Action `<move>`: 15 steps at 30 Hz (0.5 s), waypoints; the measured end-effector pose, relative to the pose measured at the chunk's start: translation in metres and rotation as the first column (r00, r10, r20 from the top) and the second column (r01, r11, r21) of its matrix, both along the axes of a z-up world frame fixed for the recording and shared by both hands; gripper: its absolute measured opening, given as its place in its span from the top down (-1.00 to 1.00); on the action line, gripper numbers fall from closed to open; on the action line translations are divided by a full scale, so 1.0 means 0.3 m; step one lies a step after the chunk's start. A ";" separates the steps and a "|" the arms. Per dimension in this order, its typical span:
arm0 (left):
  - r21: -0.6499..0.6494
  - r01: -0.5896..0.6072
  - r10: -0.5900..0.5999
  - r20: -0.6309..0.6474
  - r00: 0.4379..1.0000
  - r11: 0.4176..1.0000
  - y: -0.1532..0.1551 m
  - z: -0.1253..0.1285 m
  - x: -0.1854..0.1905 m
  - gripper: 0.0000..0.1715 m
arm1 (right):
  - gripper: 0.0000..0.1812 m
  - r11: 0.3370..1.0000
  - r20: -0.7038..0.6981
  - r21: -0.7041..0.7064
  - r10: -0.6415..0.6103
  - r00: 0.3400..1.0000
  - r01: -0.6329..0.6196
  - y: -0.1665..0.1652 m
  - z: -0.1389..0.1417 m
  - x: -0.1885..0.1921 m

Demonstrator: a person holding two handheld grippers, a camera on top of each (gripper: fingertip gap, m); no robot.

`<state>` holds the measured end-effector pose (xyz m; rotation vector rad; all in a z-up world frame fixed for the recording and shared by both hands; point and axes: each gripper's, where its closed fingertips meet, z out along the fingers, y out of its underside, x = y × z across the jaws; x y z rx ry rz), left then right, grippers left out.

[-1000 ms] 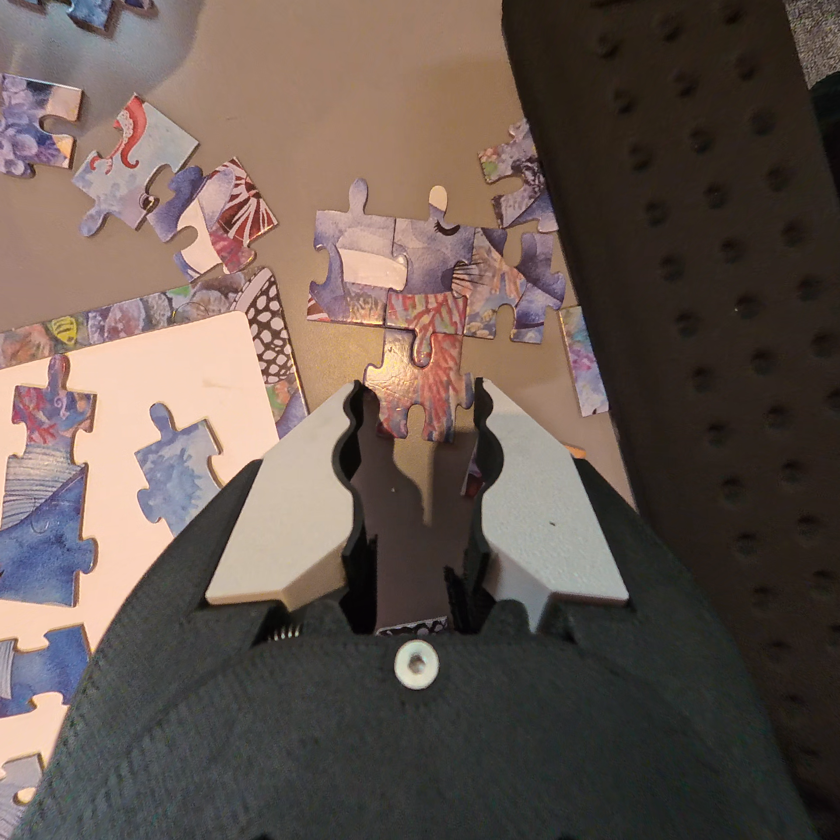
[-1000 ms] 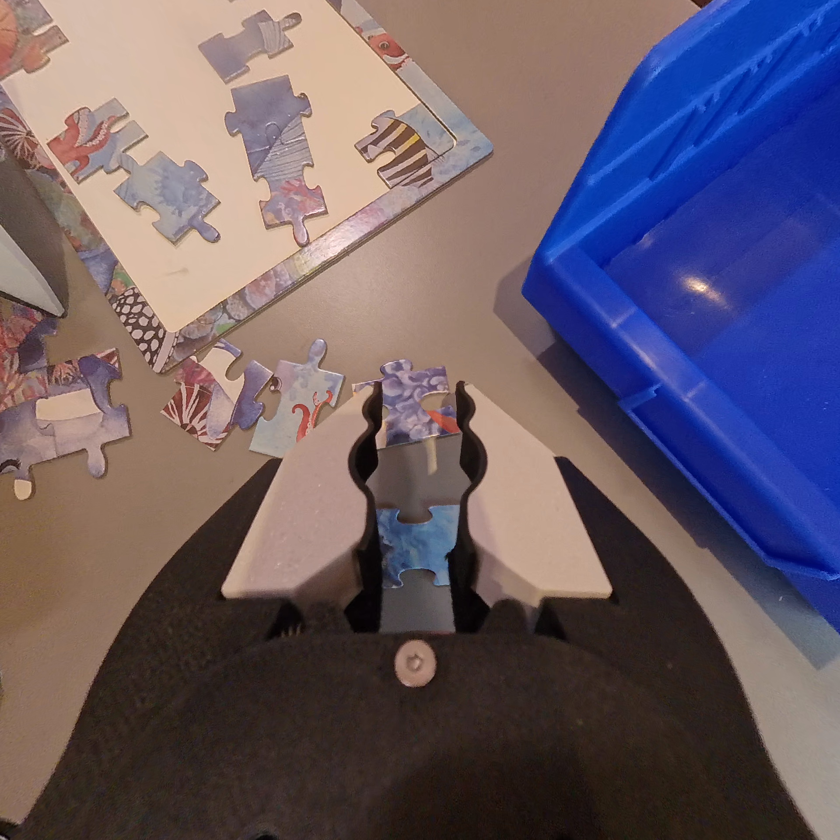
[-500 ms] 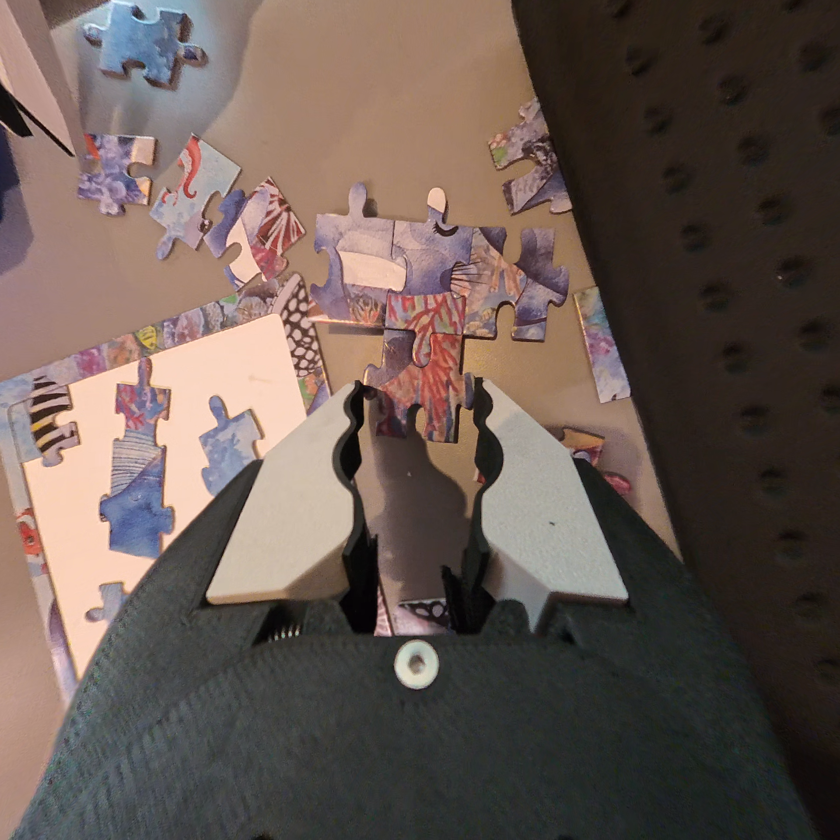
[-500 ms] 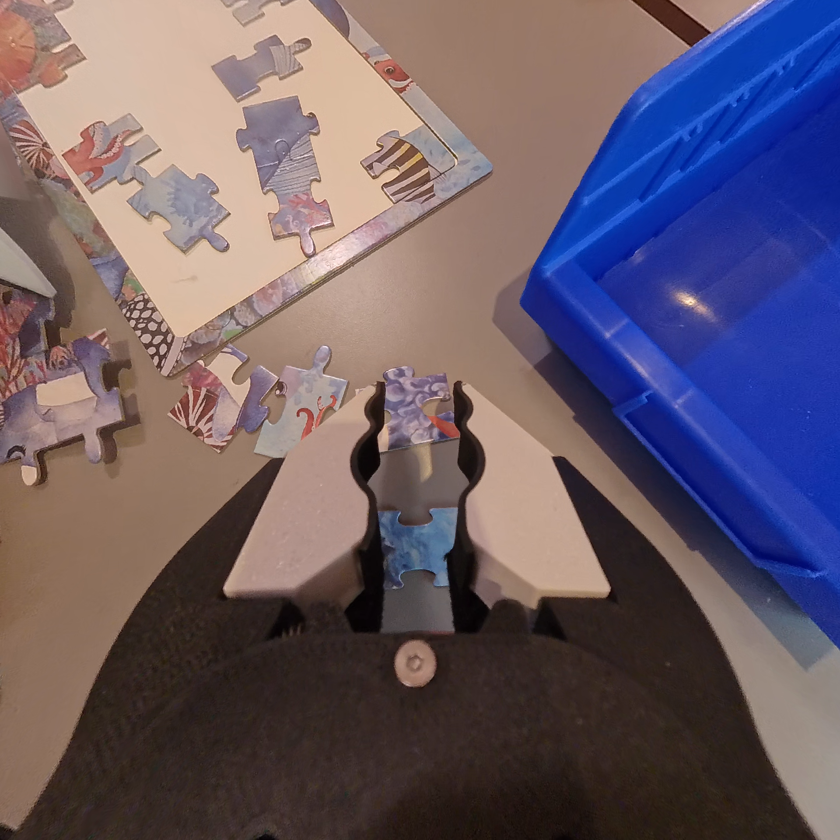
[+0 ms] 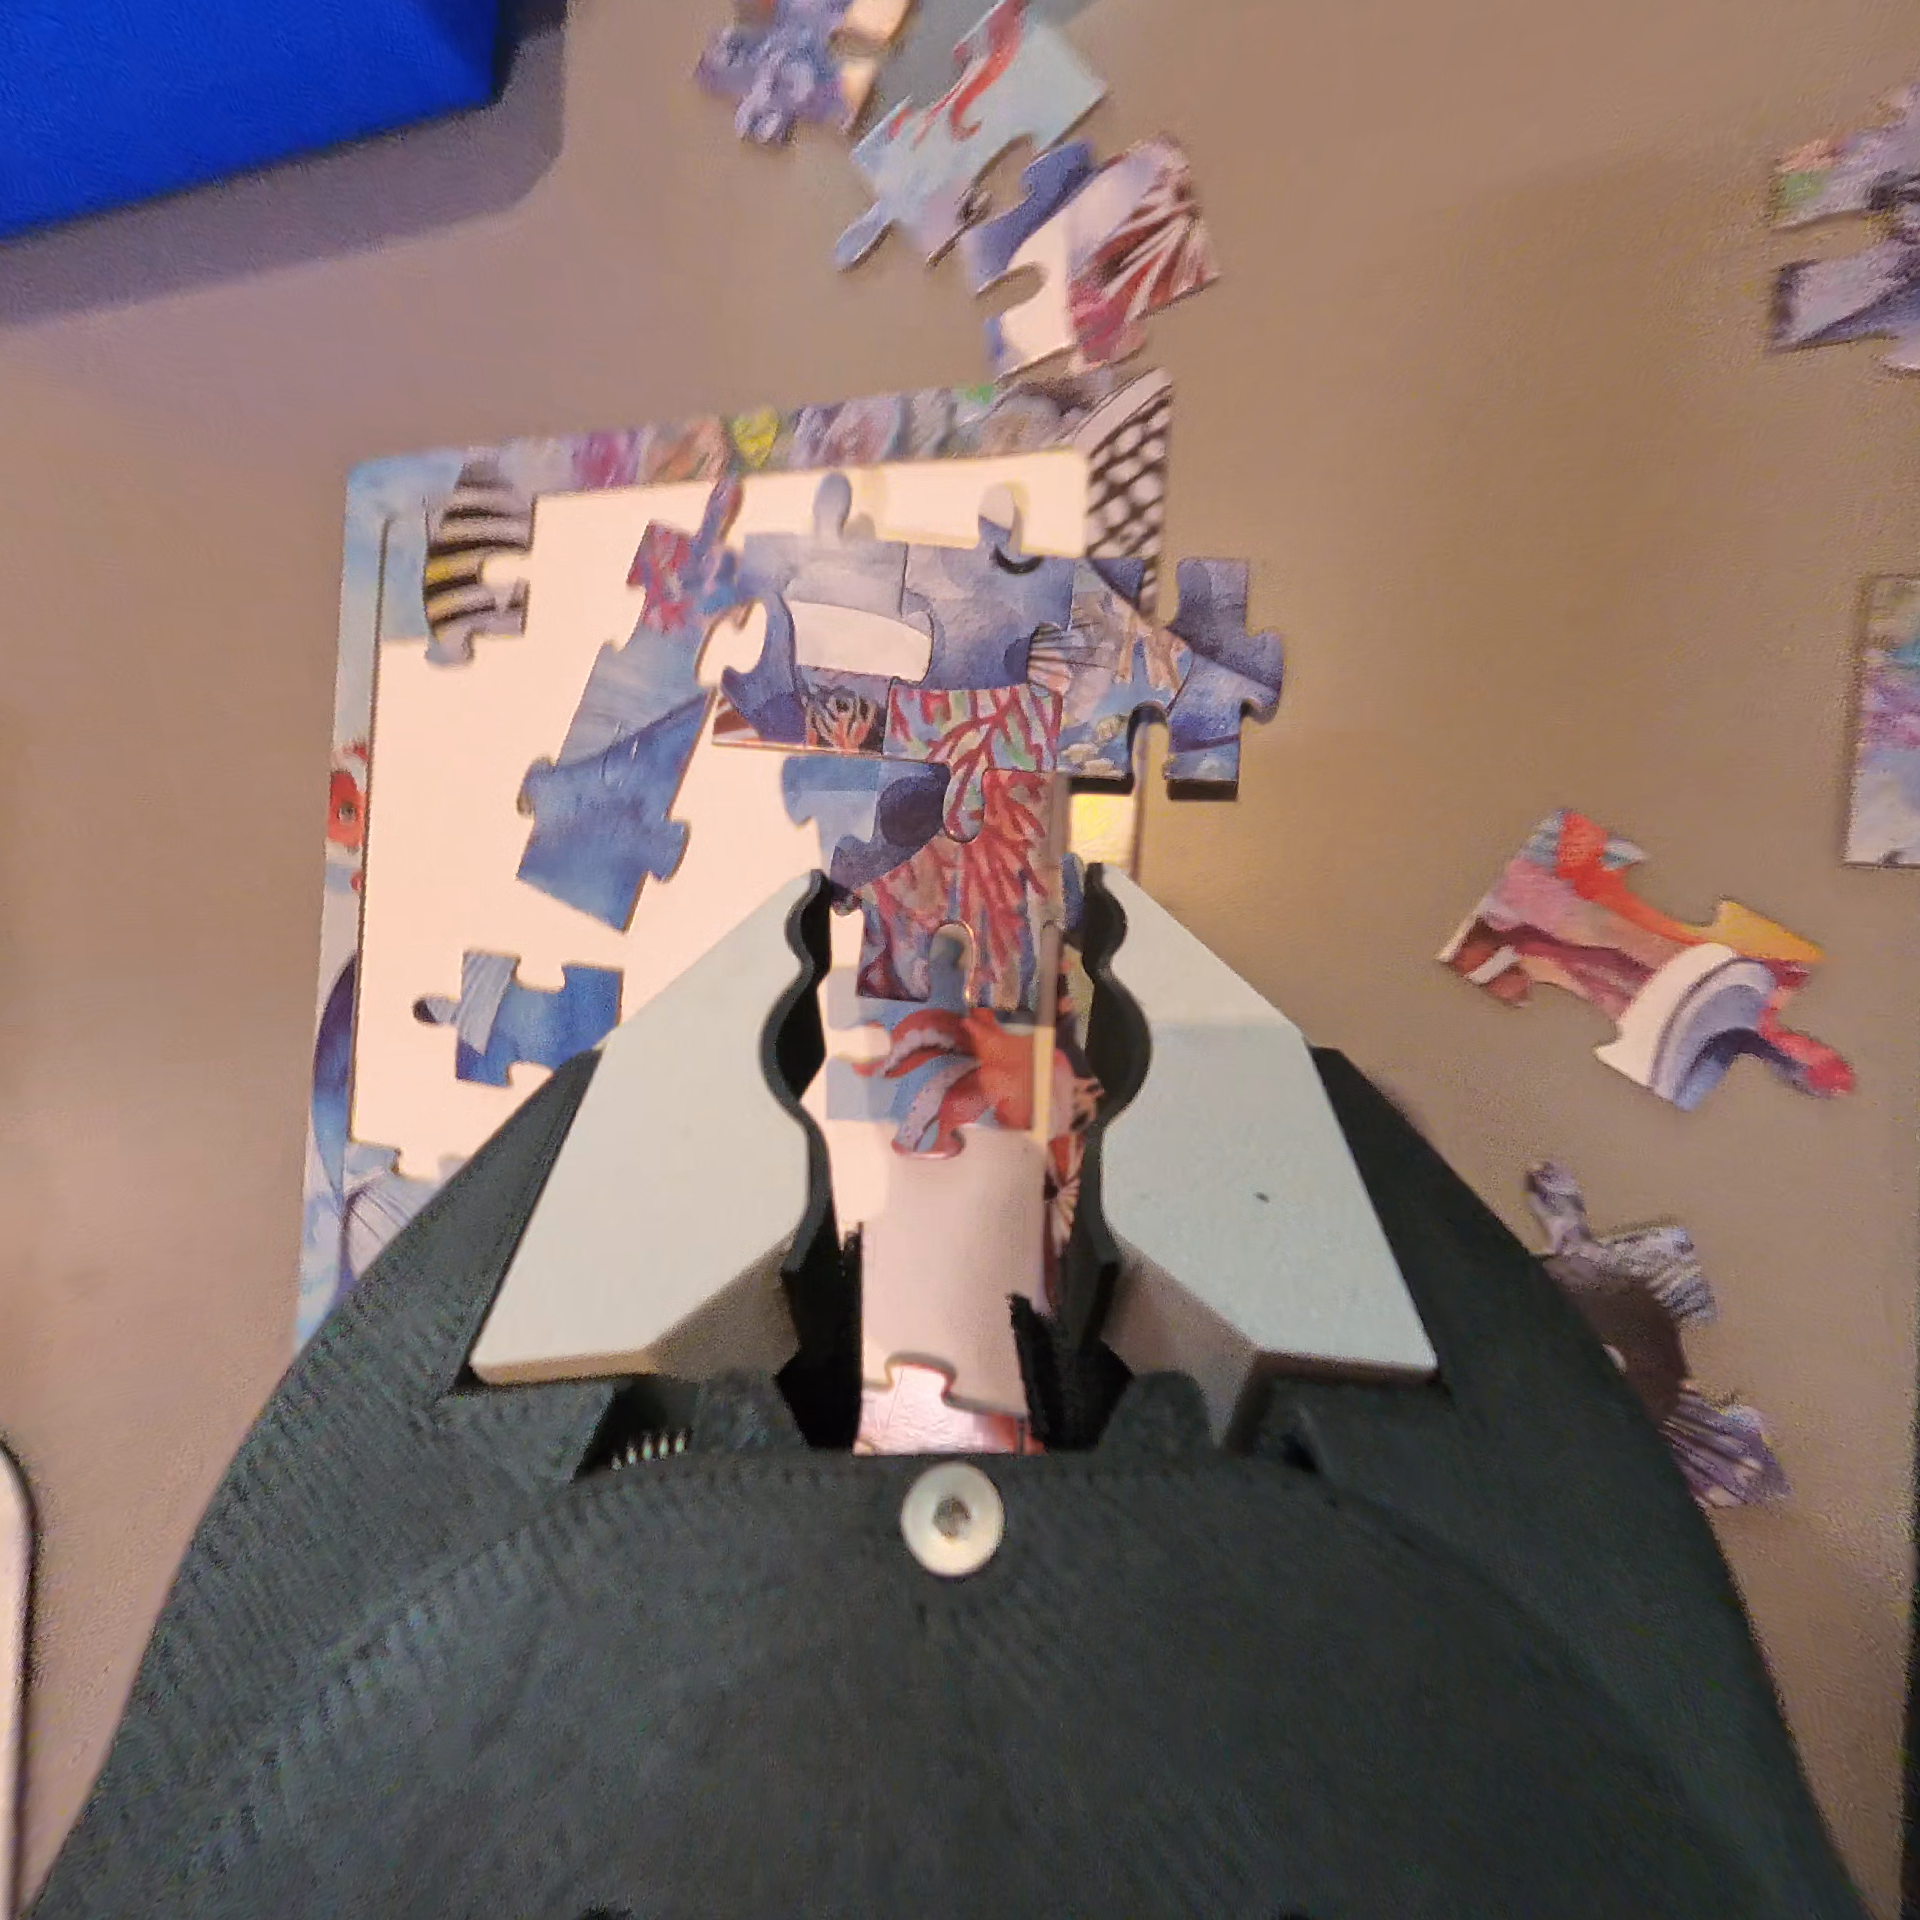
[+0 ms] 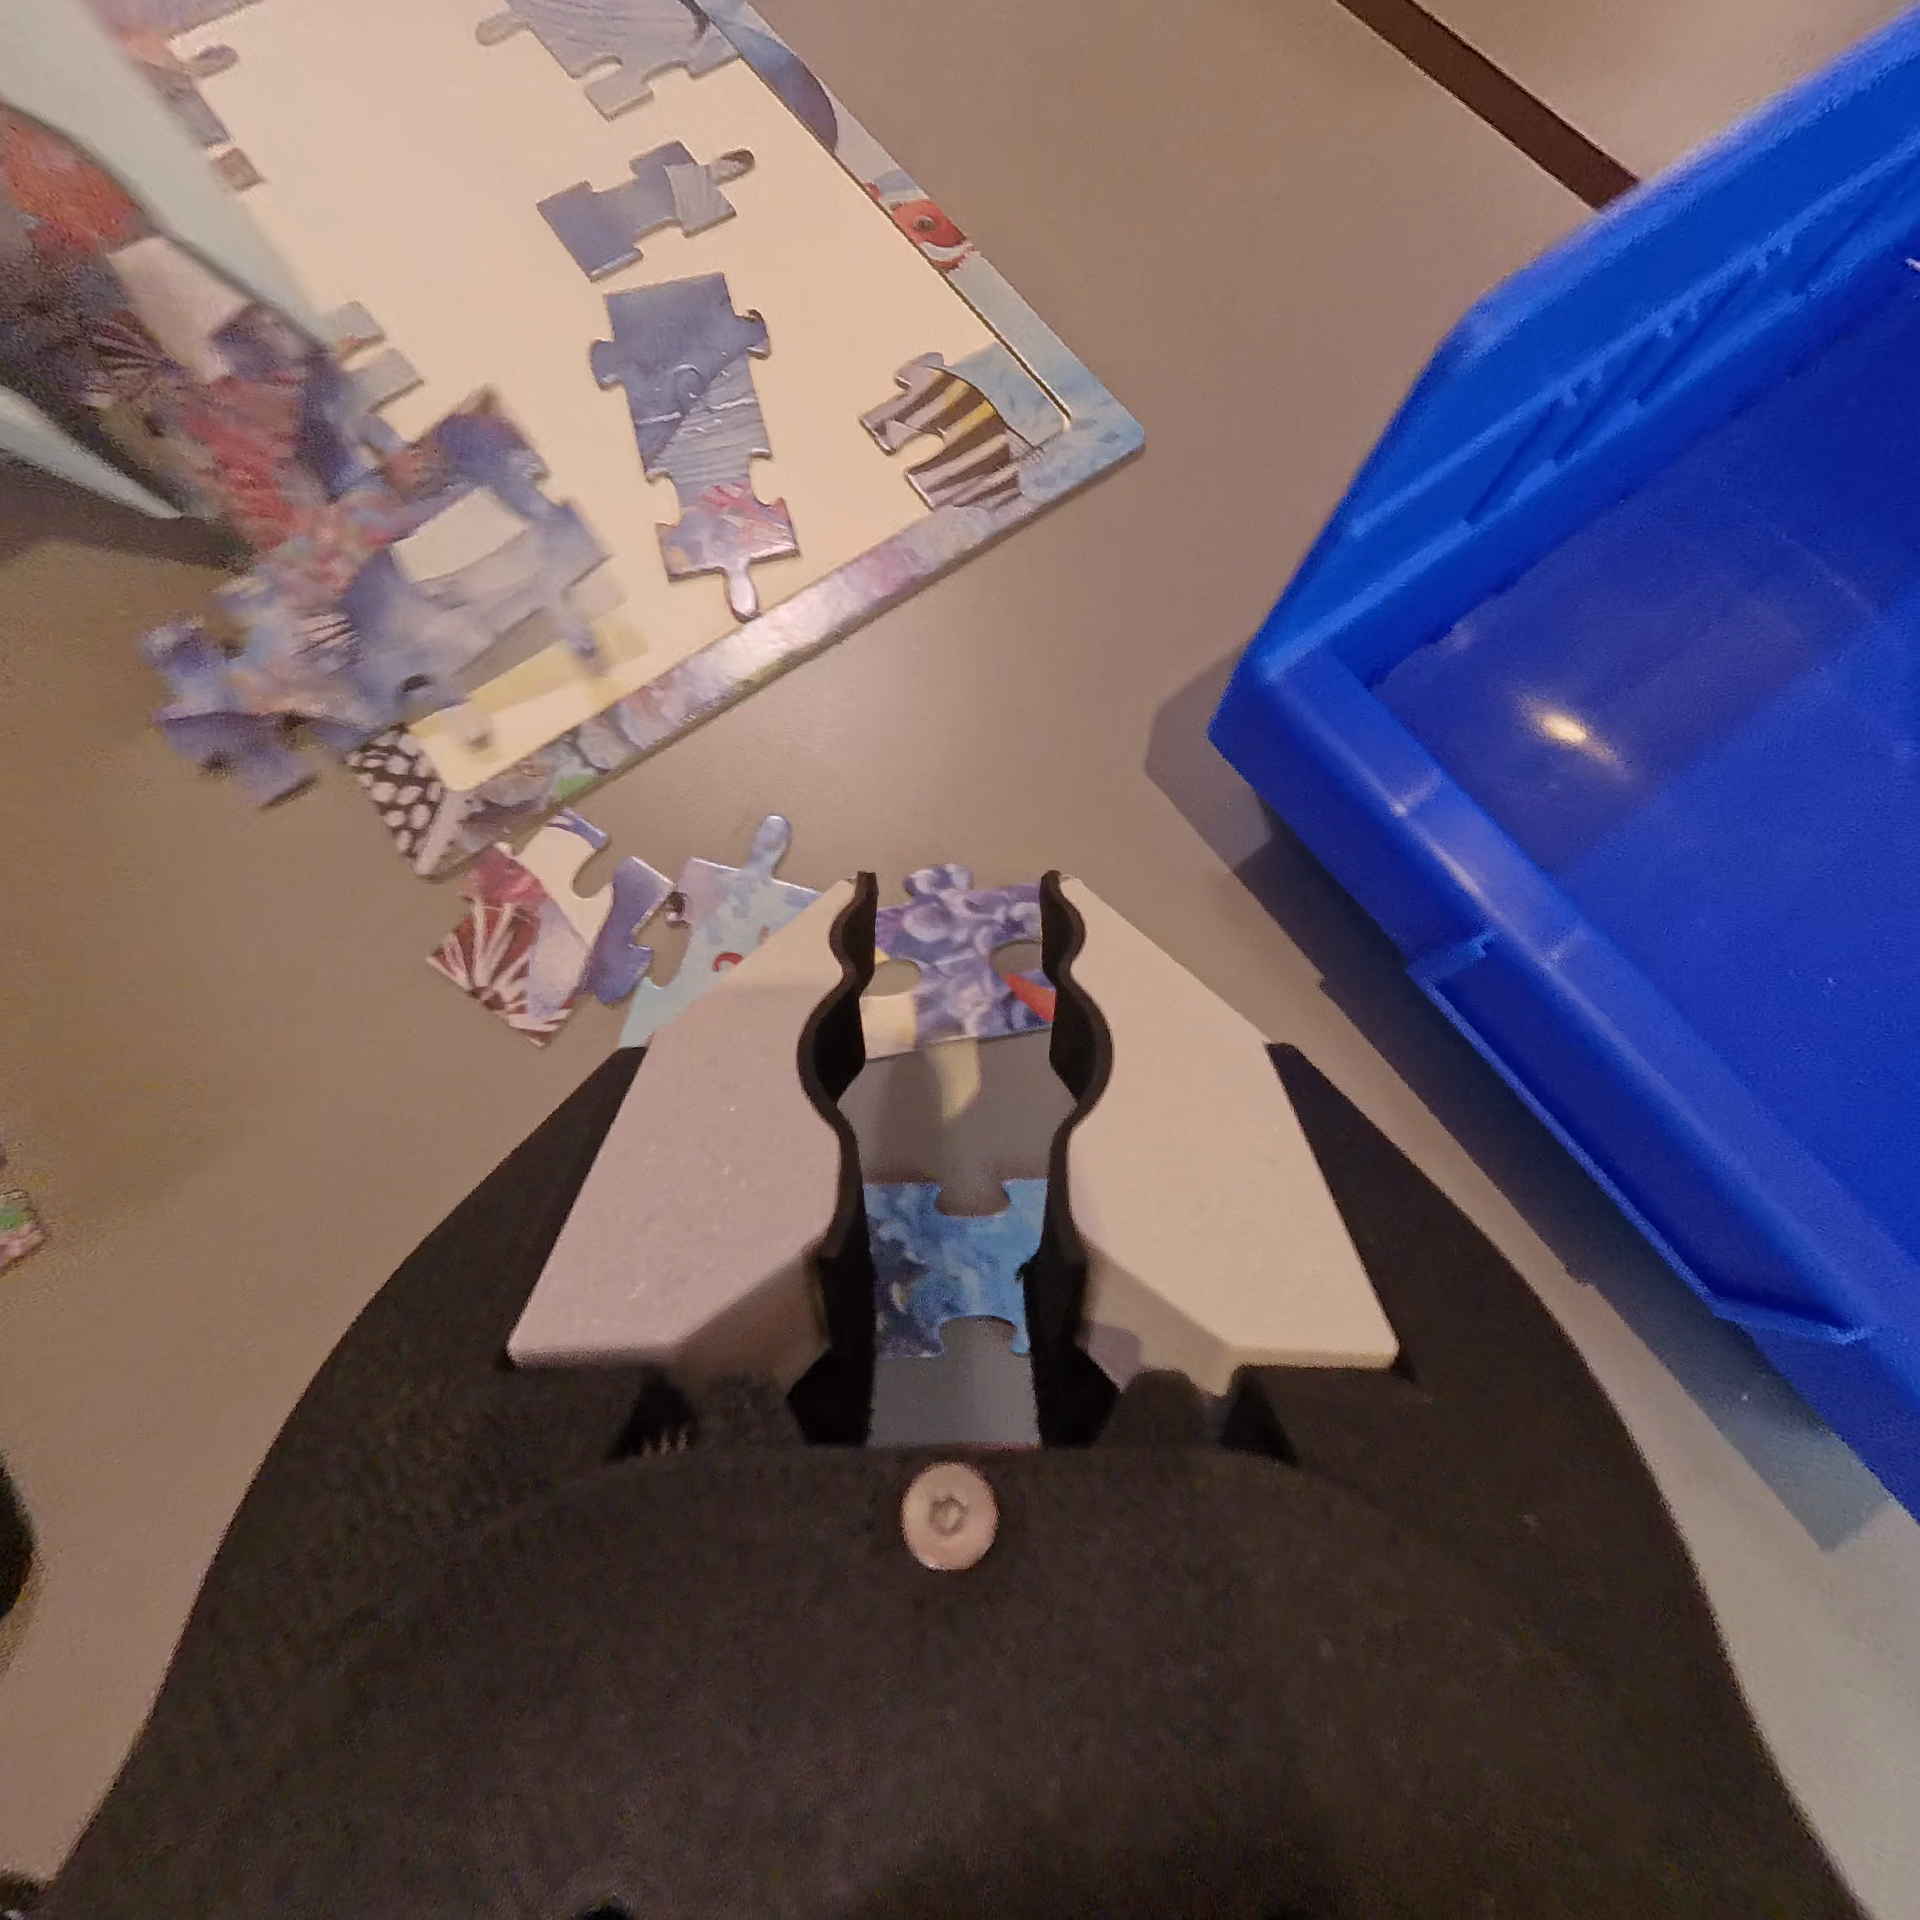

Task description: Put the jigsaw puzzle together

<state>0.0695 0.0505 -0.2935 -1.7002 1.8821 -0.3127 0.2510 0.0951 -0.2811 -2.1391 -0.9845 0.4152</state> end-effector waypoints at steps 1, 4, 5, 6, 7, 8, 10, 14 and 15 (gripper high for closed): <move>-0.028 -0.024 0.024 -0.001 1.000 0.999 0.014 -0.015 -0.011 0.46 | 0.65 1.000 -0.001 0.003 0.018 1.000 -0.018 -0.013 0.010 -0.016; -0.076 -0.091 0.092 0.005 0.996 0.993 0.047 -0.036 -0.031 0.36 | 0.53 0.994 -0.002 -0.024 0.102 0.995 -0.102 -0.094 0.035 -0.081; -0.070 -0.090 0.091 0.017 0.996 0.993 0.047 -0.026 -0.026 0.30 | 0.51 0.990 0.000 -0.043 0.137 0.991 -0.137 -0.133 0.037 -0.104; -0.063 -0.076 0.079 0.036 0.996 0.995 0.038 -0.010 -0.014 0.29 | 0.48 0.982 0.001 -0.063 0.178 0.984 -0.178 -0.177 0.037 -0.129; -0.057 -0.062 0.065 0.046 0.997 0.996 0.025 0.004 -0.001 0.25 | 0.43 0.971 -0.004 -0.086 0.225 0.974 -0.224 -0.228 0.034 -0.158; -0.046 -0.051 0.053 0.044 0.998 0.998 0.014 0.009 0.008 0.20 | 0.37 0.957 -0.012 -0.110 0.270 0.963 -0.270 -0.281 0.028 -0.187; -0.047 -0.024 0.026 0.041 0.999 0.999 -0.018 0.010 0.025 0.09 | 0.27 0.919 -0.001 -0.168 0.362 0.932 -0.357 -0.388 -0.004 -0.234; -0.157 0.066 -0.058 0.052 0.997 0.985 -0.149 -0.007 0.066 -0.15 | 0.02 0.875 0.100 -0.266 0.441 0.892 -0.404 -0.502 -0.104 -0.262; -0.184 0.094 -0.085 0.056 0.995 0.978 -0.190 -0.012 0.077 -0.19 | 0.03 0.869 0.083 -0.255 0.457 0.886 -0.424 -0.514 -0.097 -0.277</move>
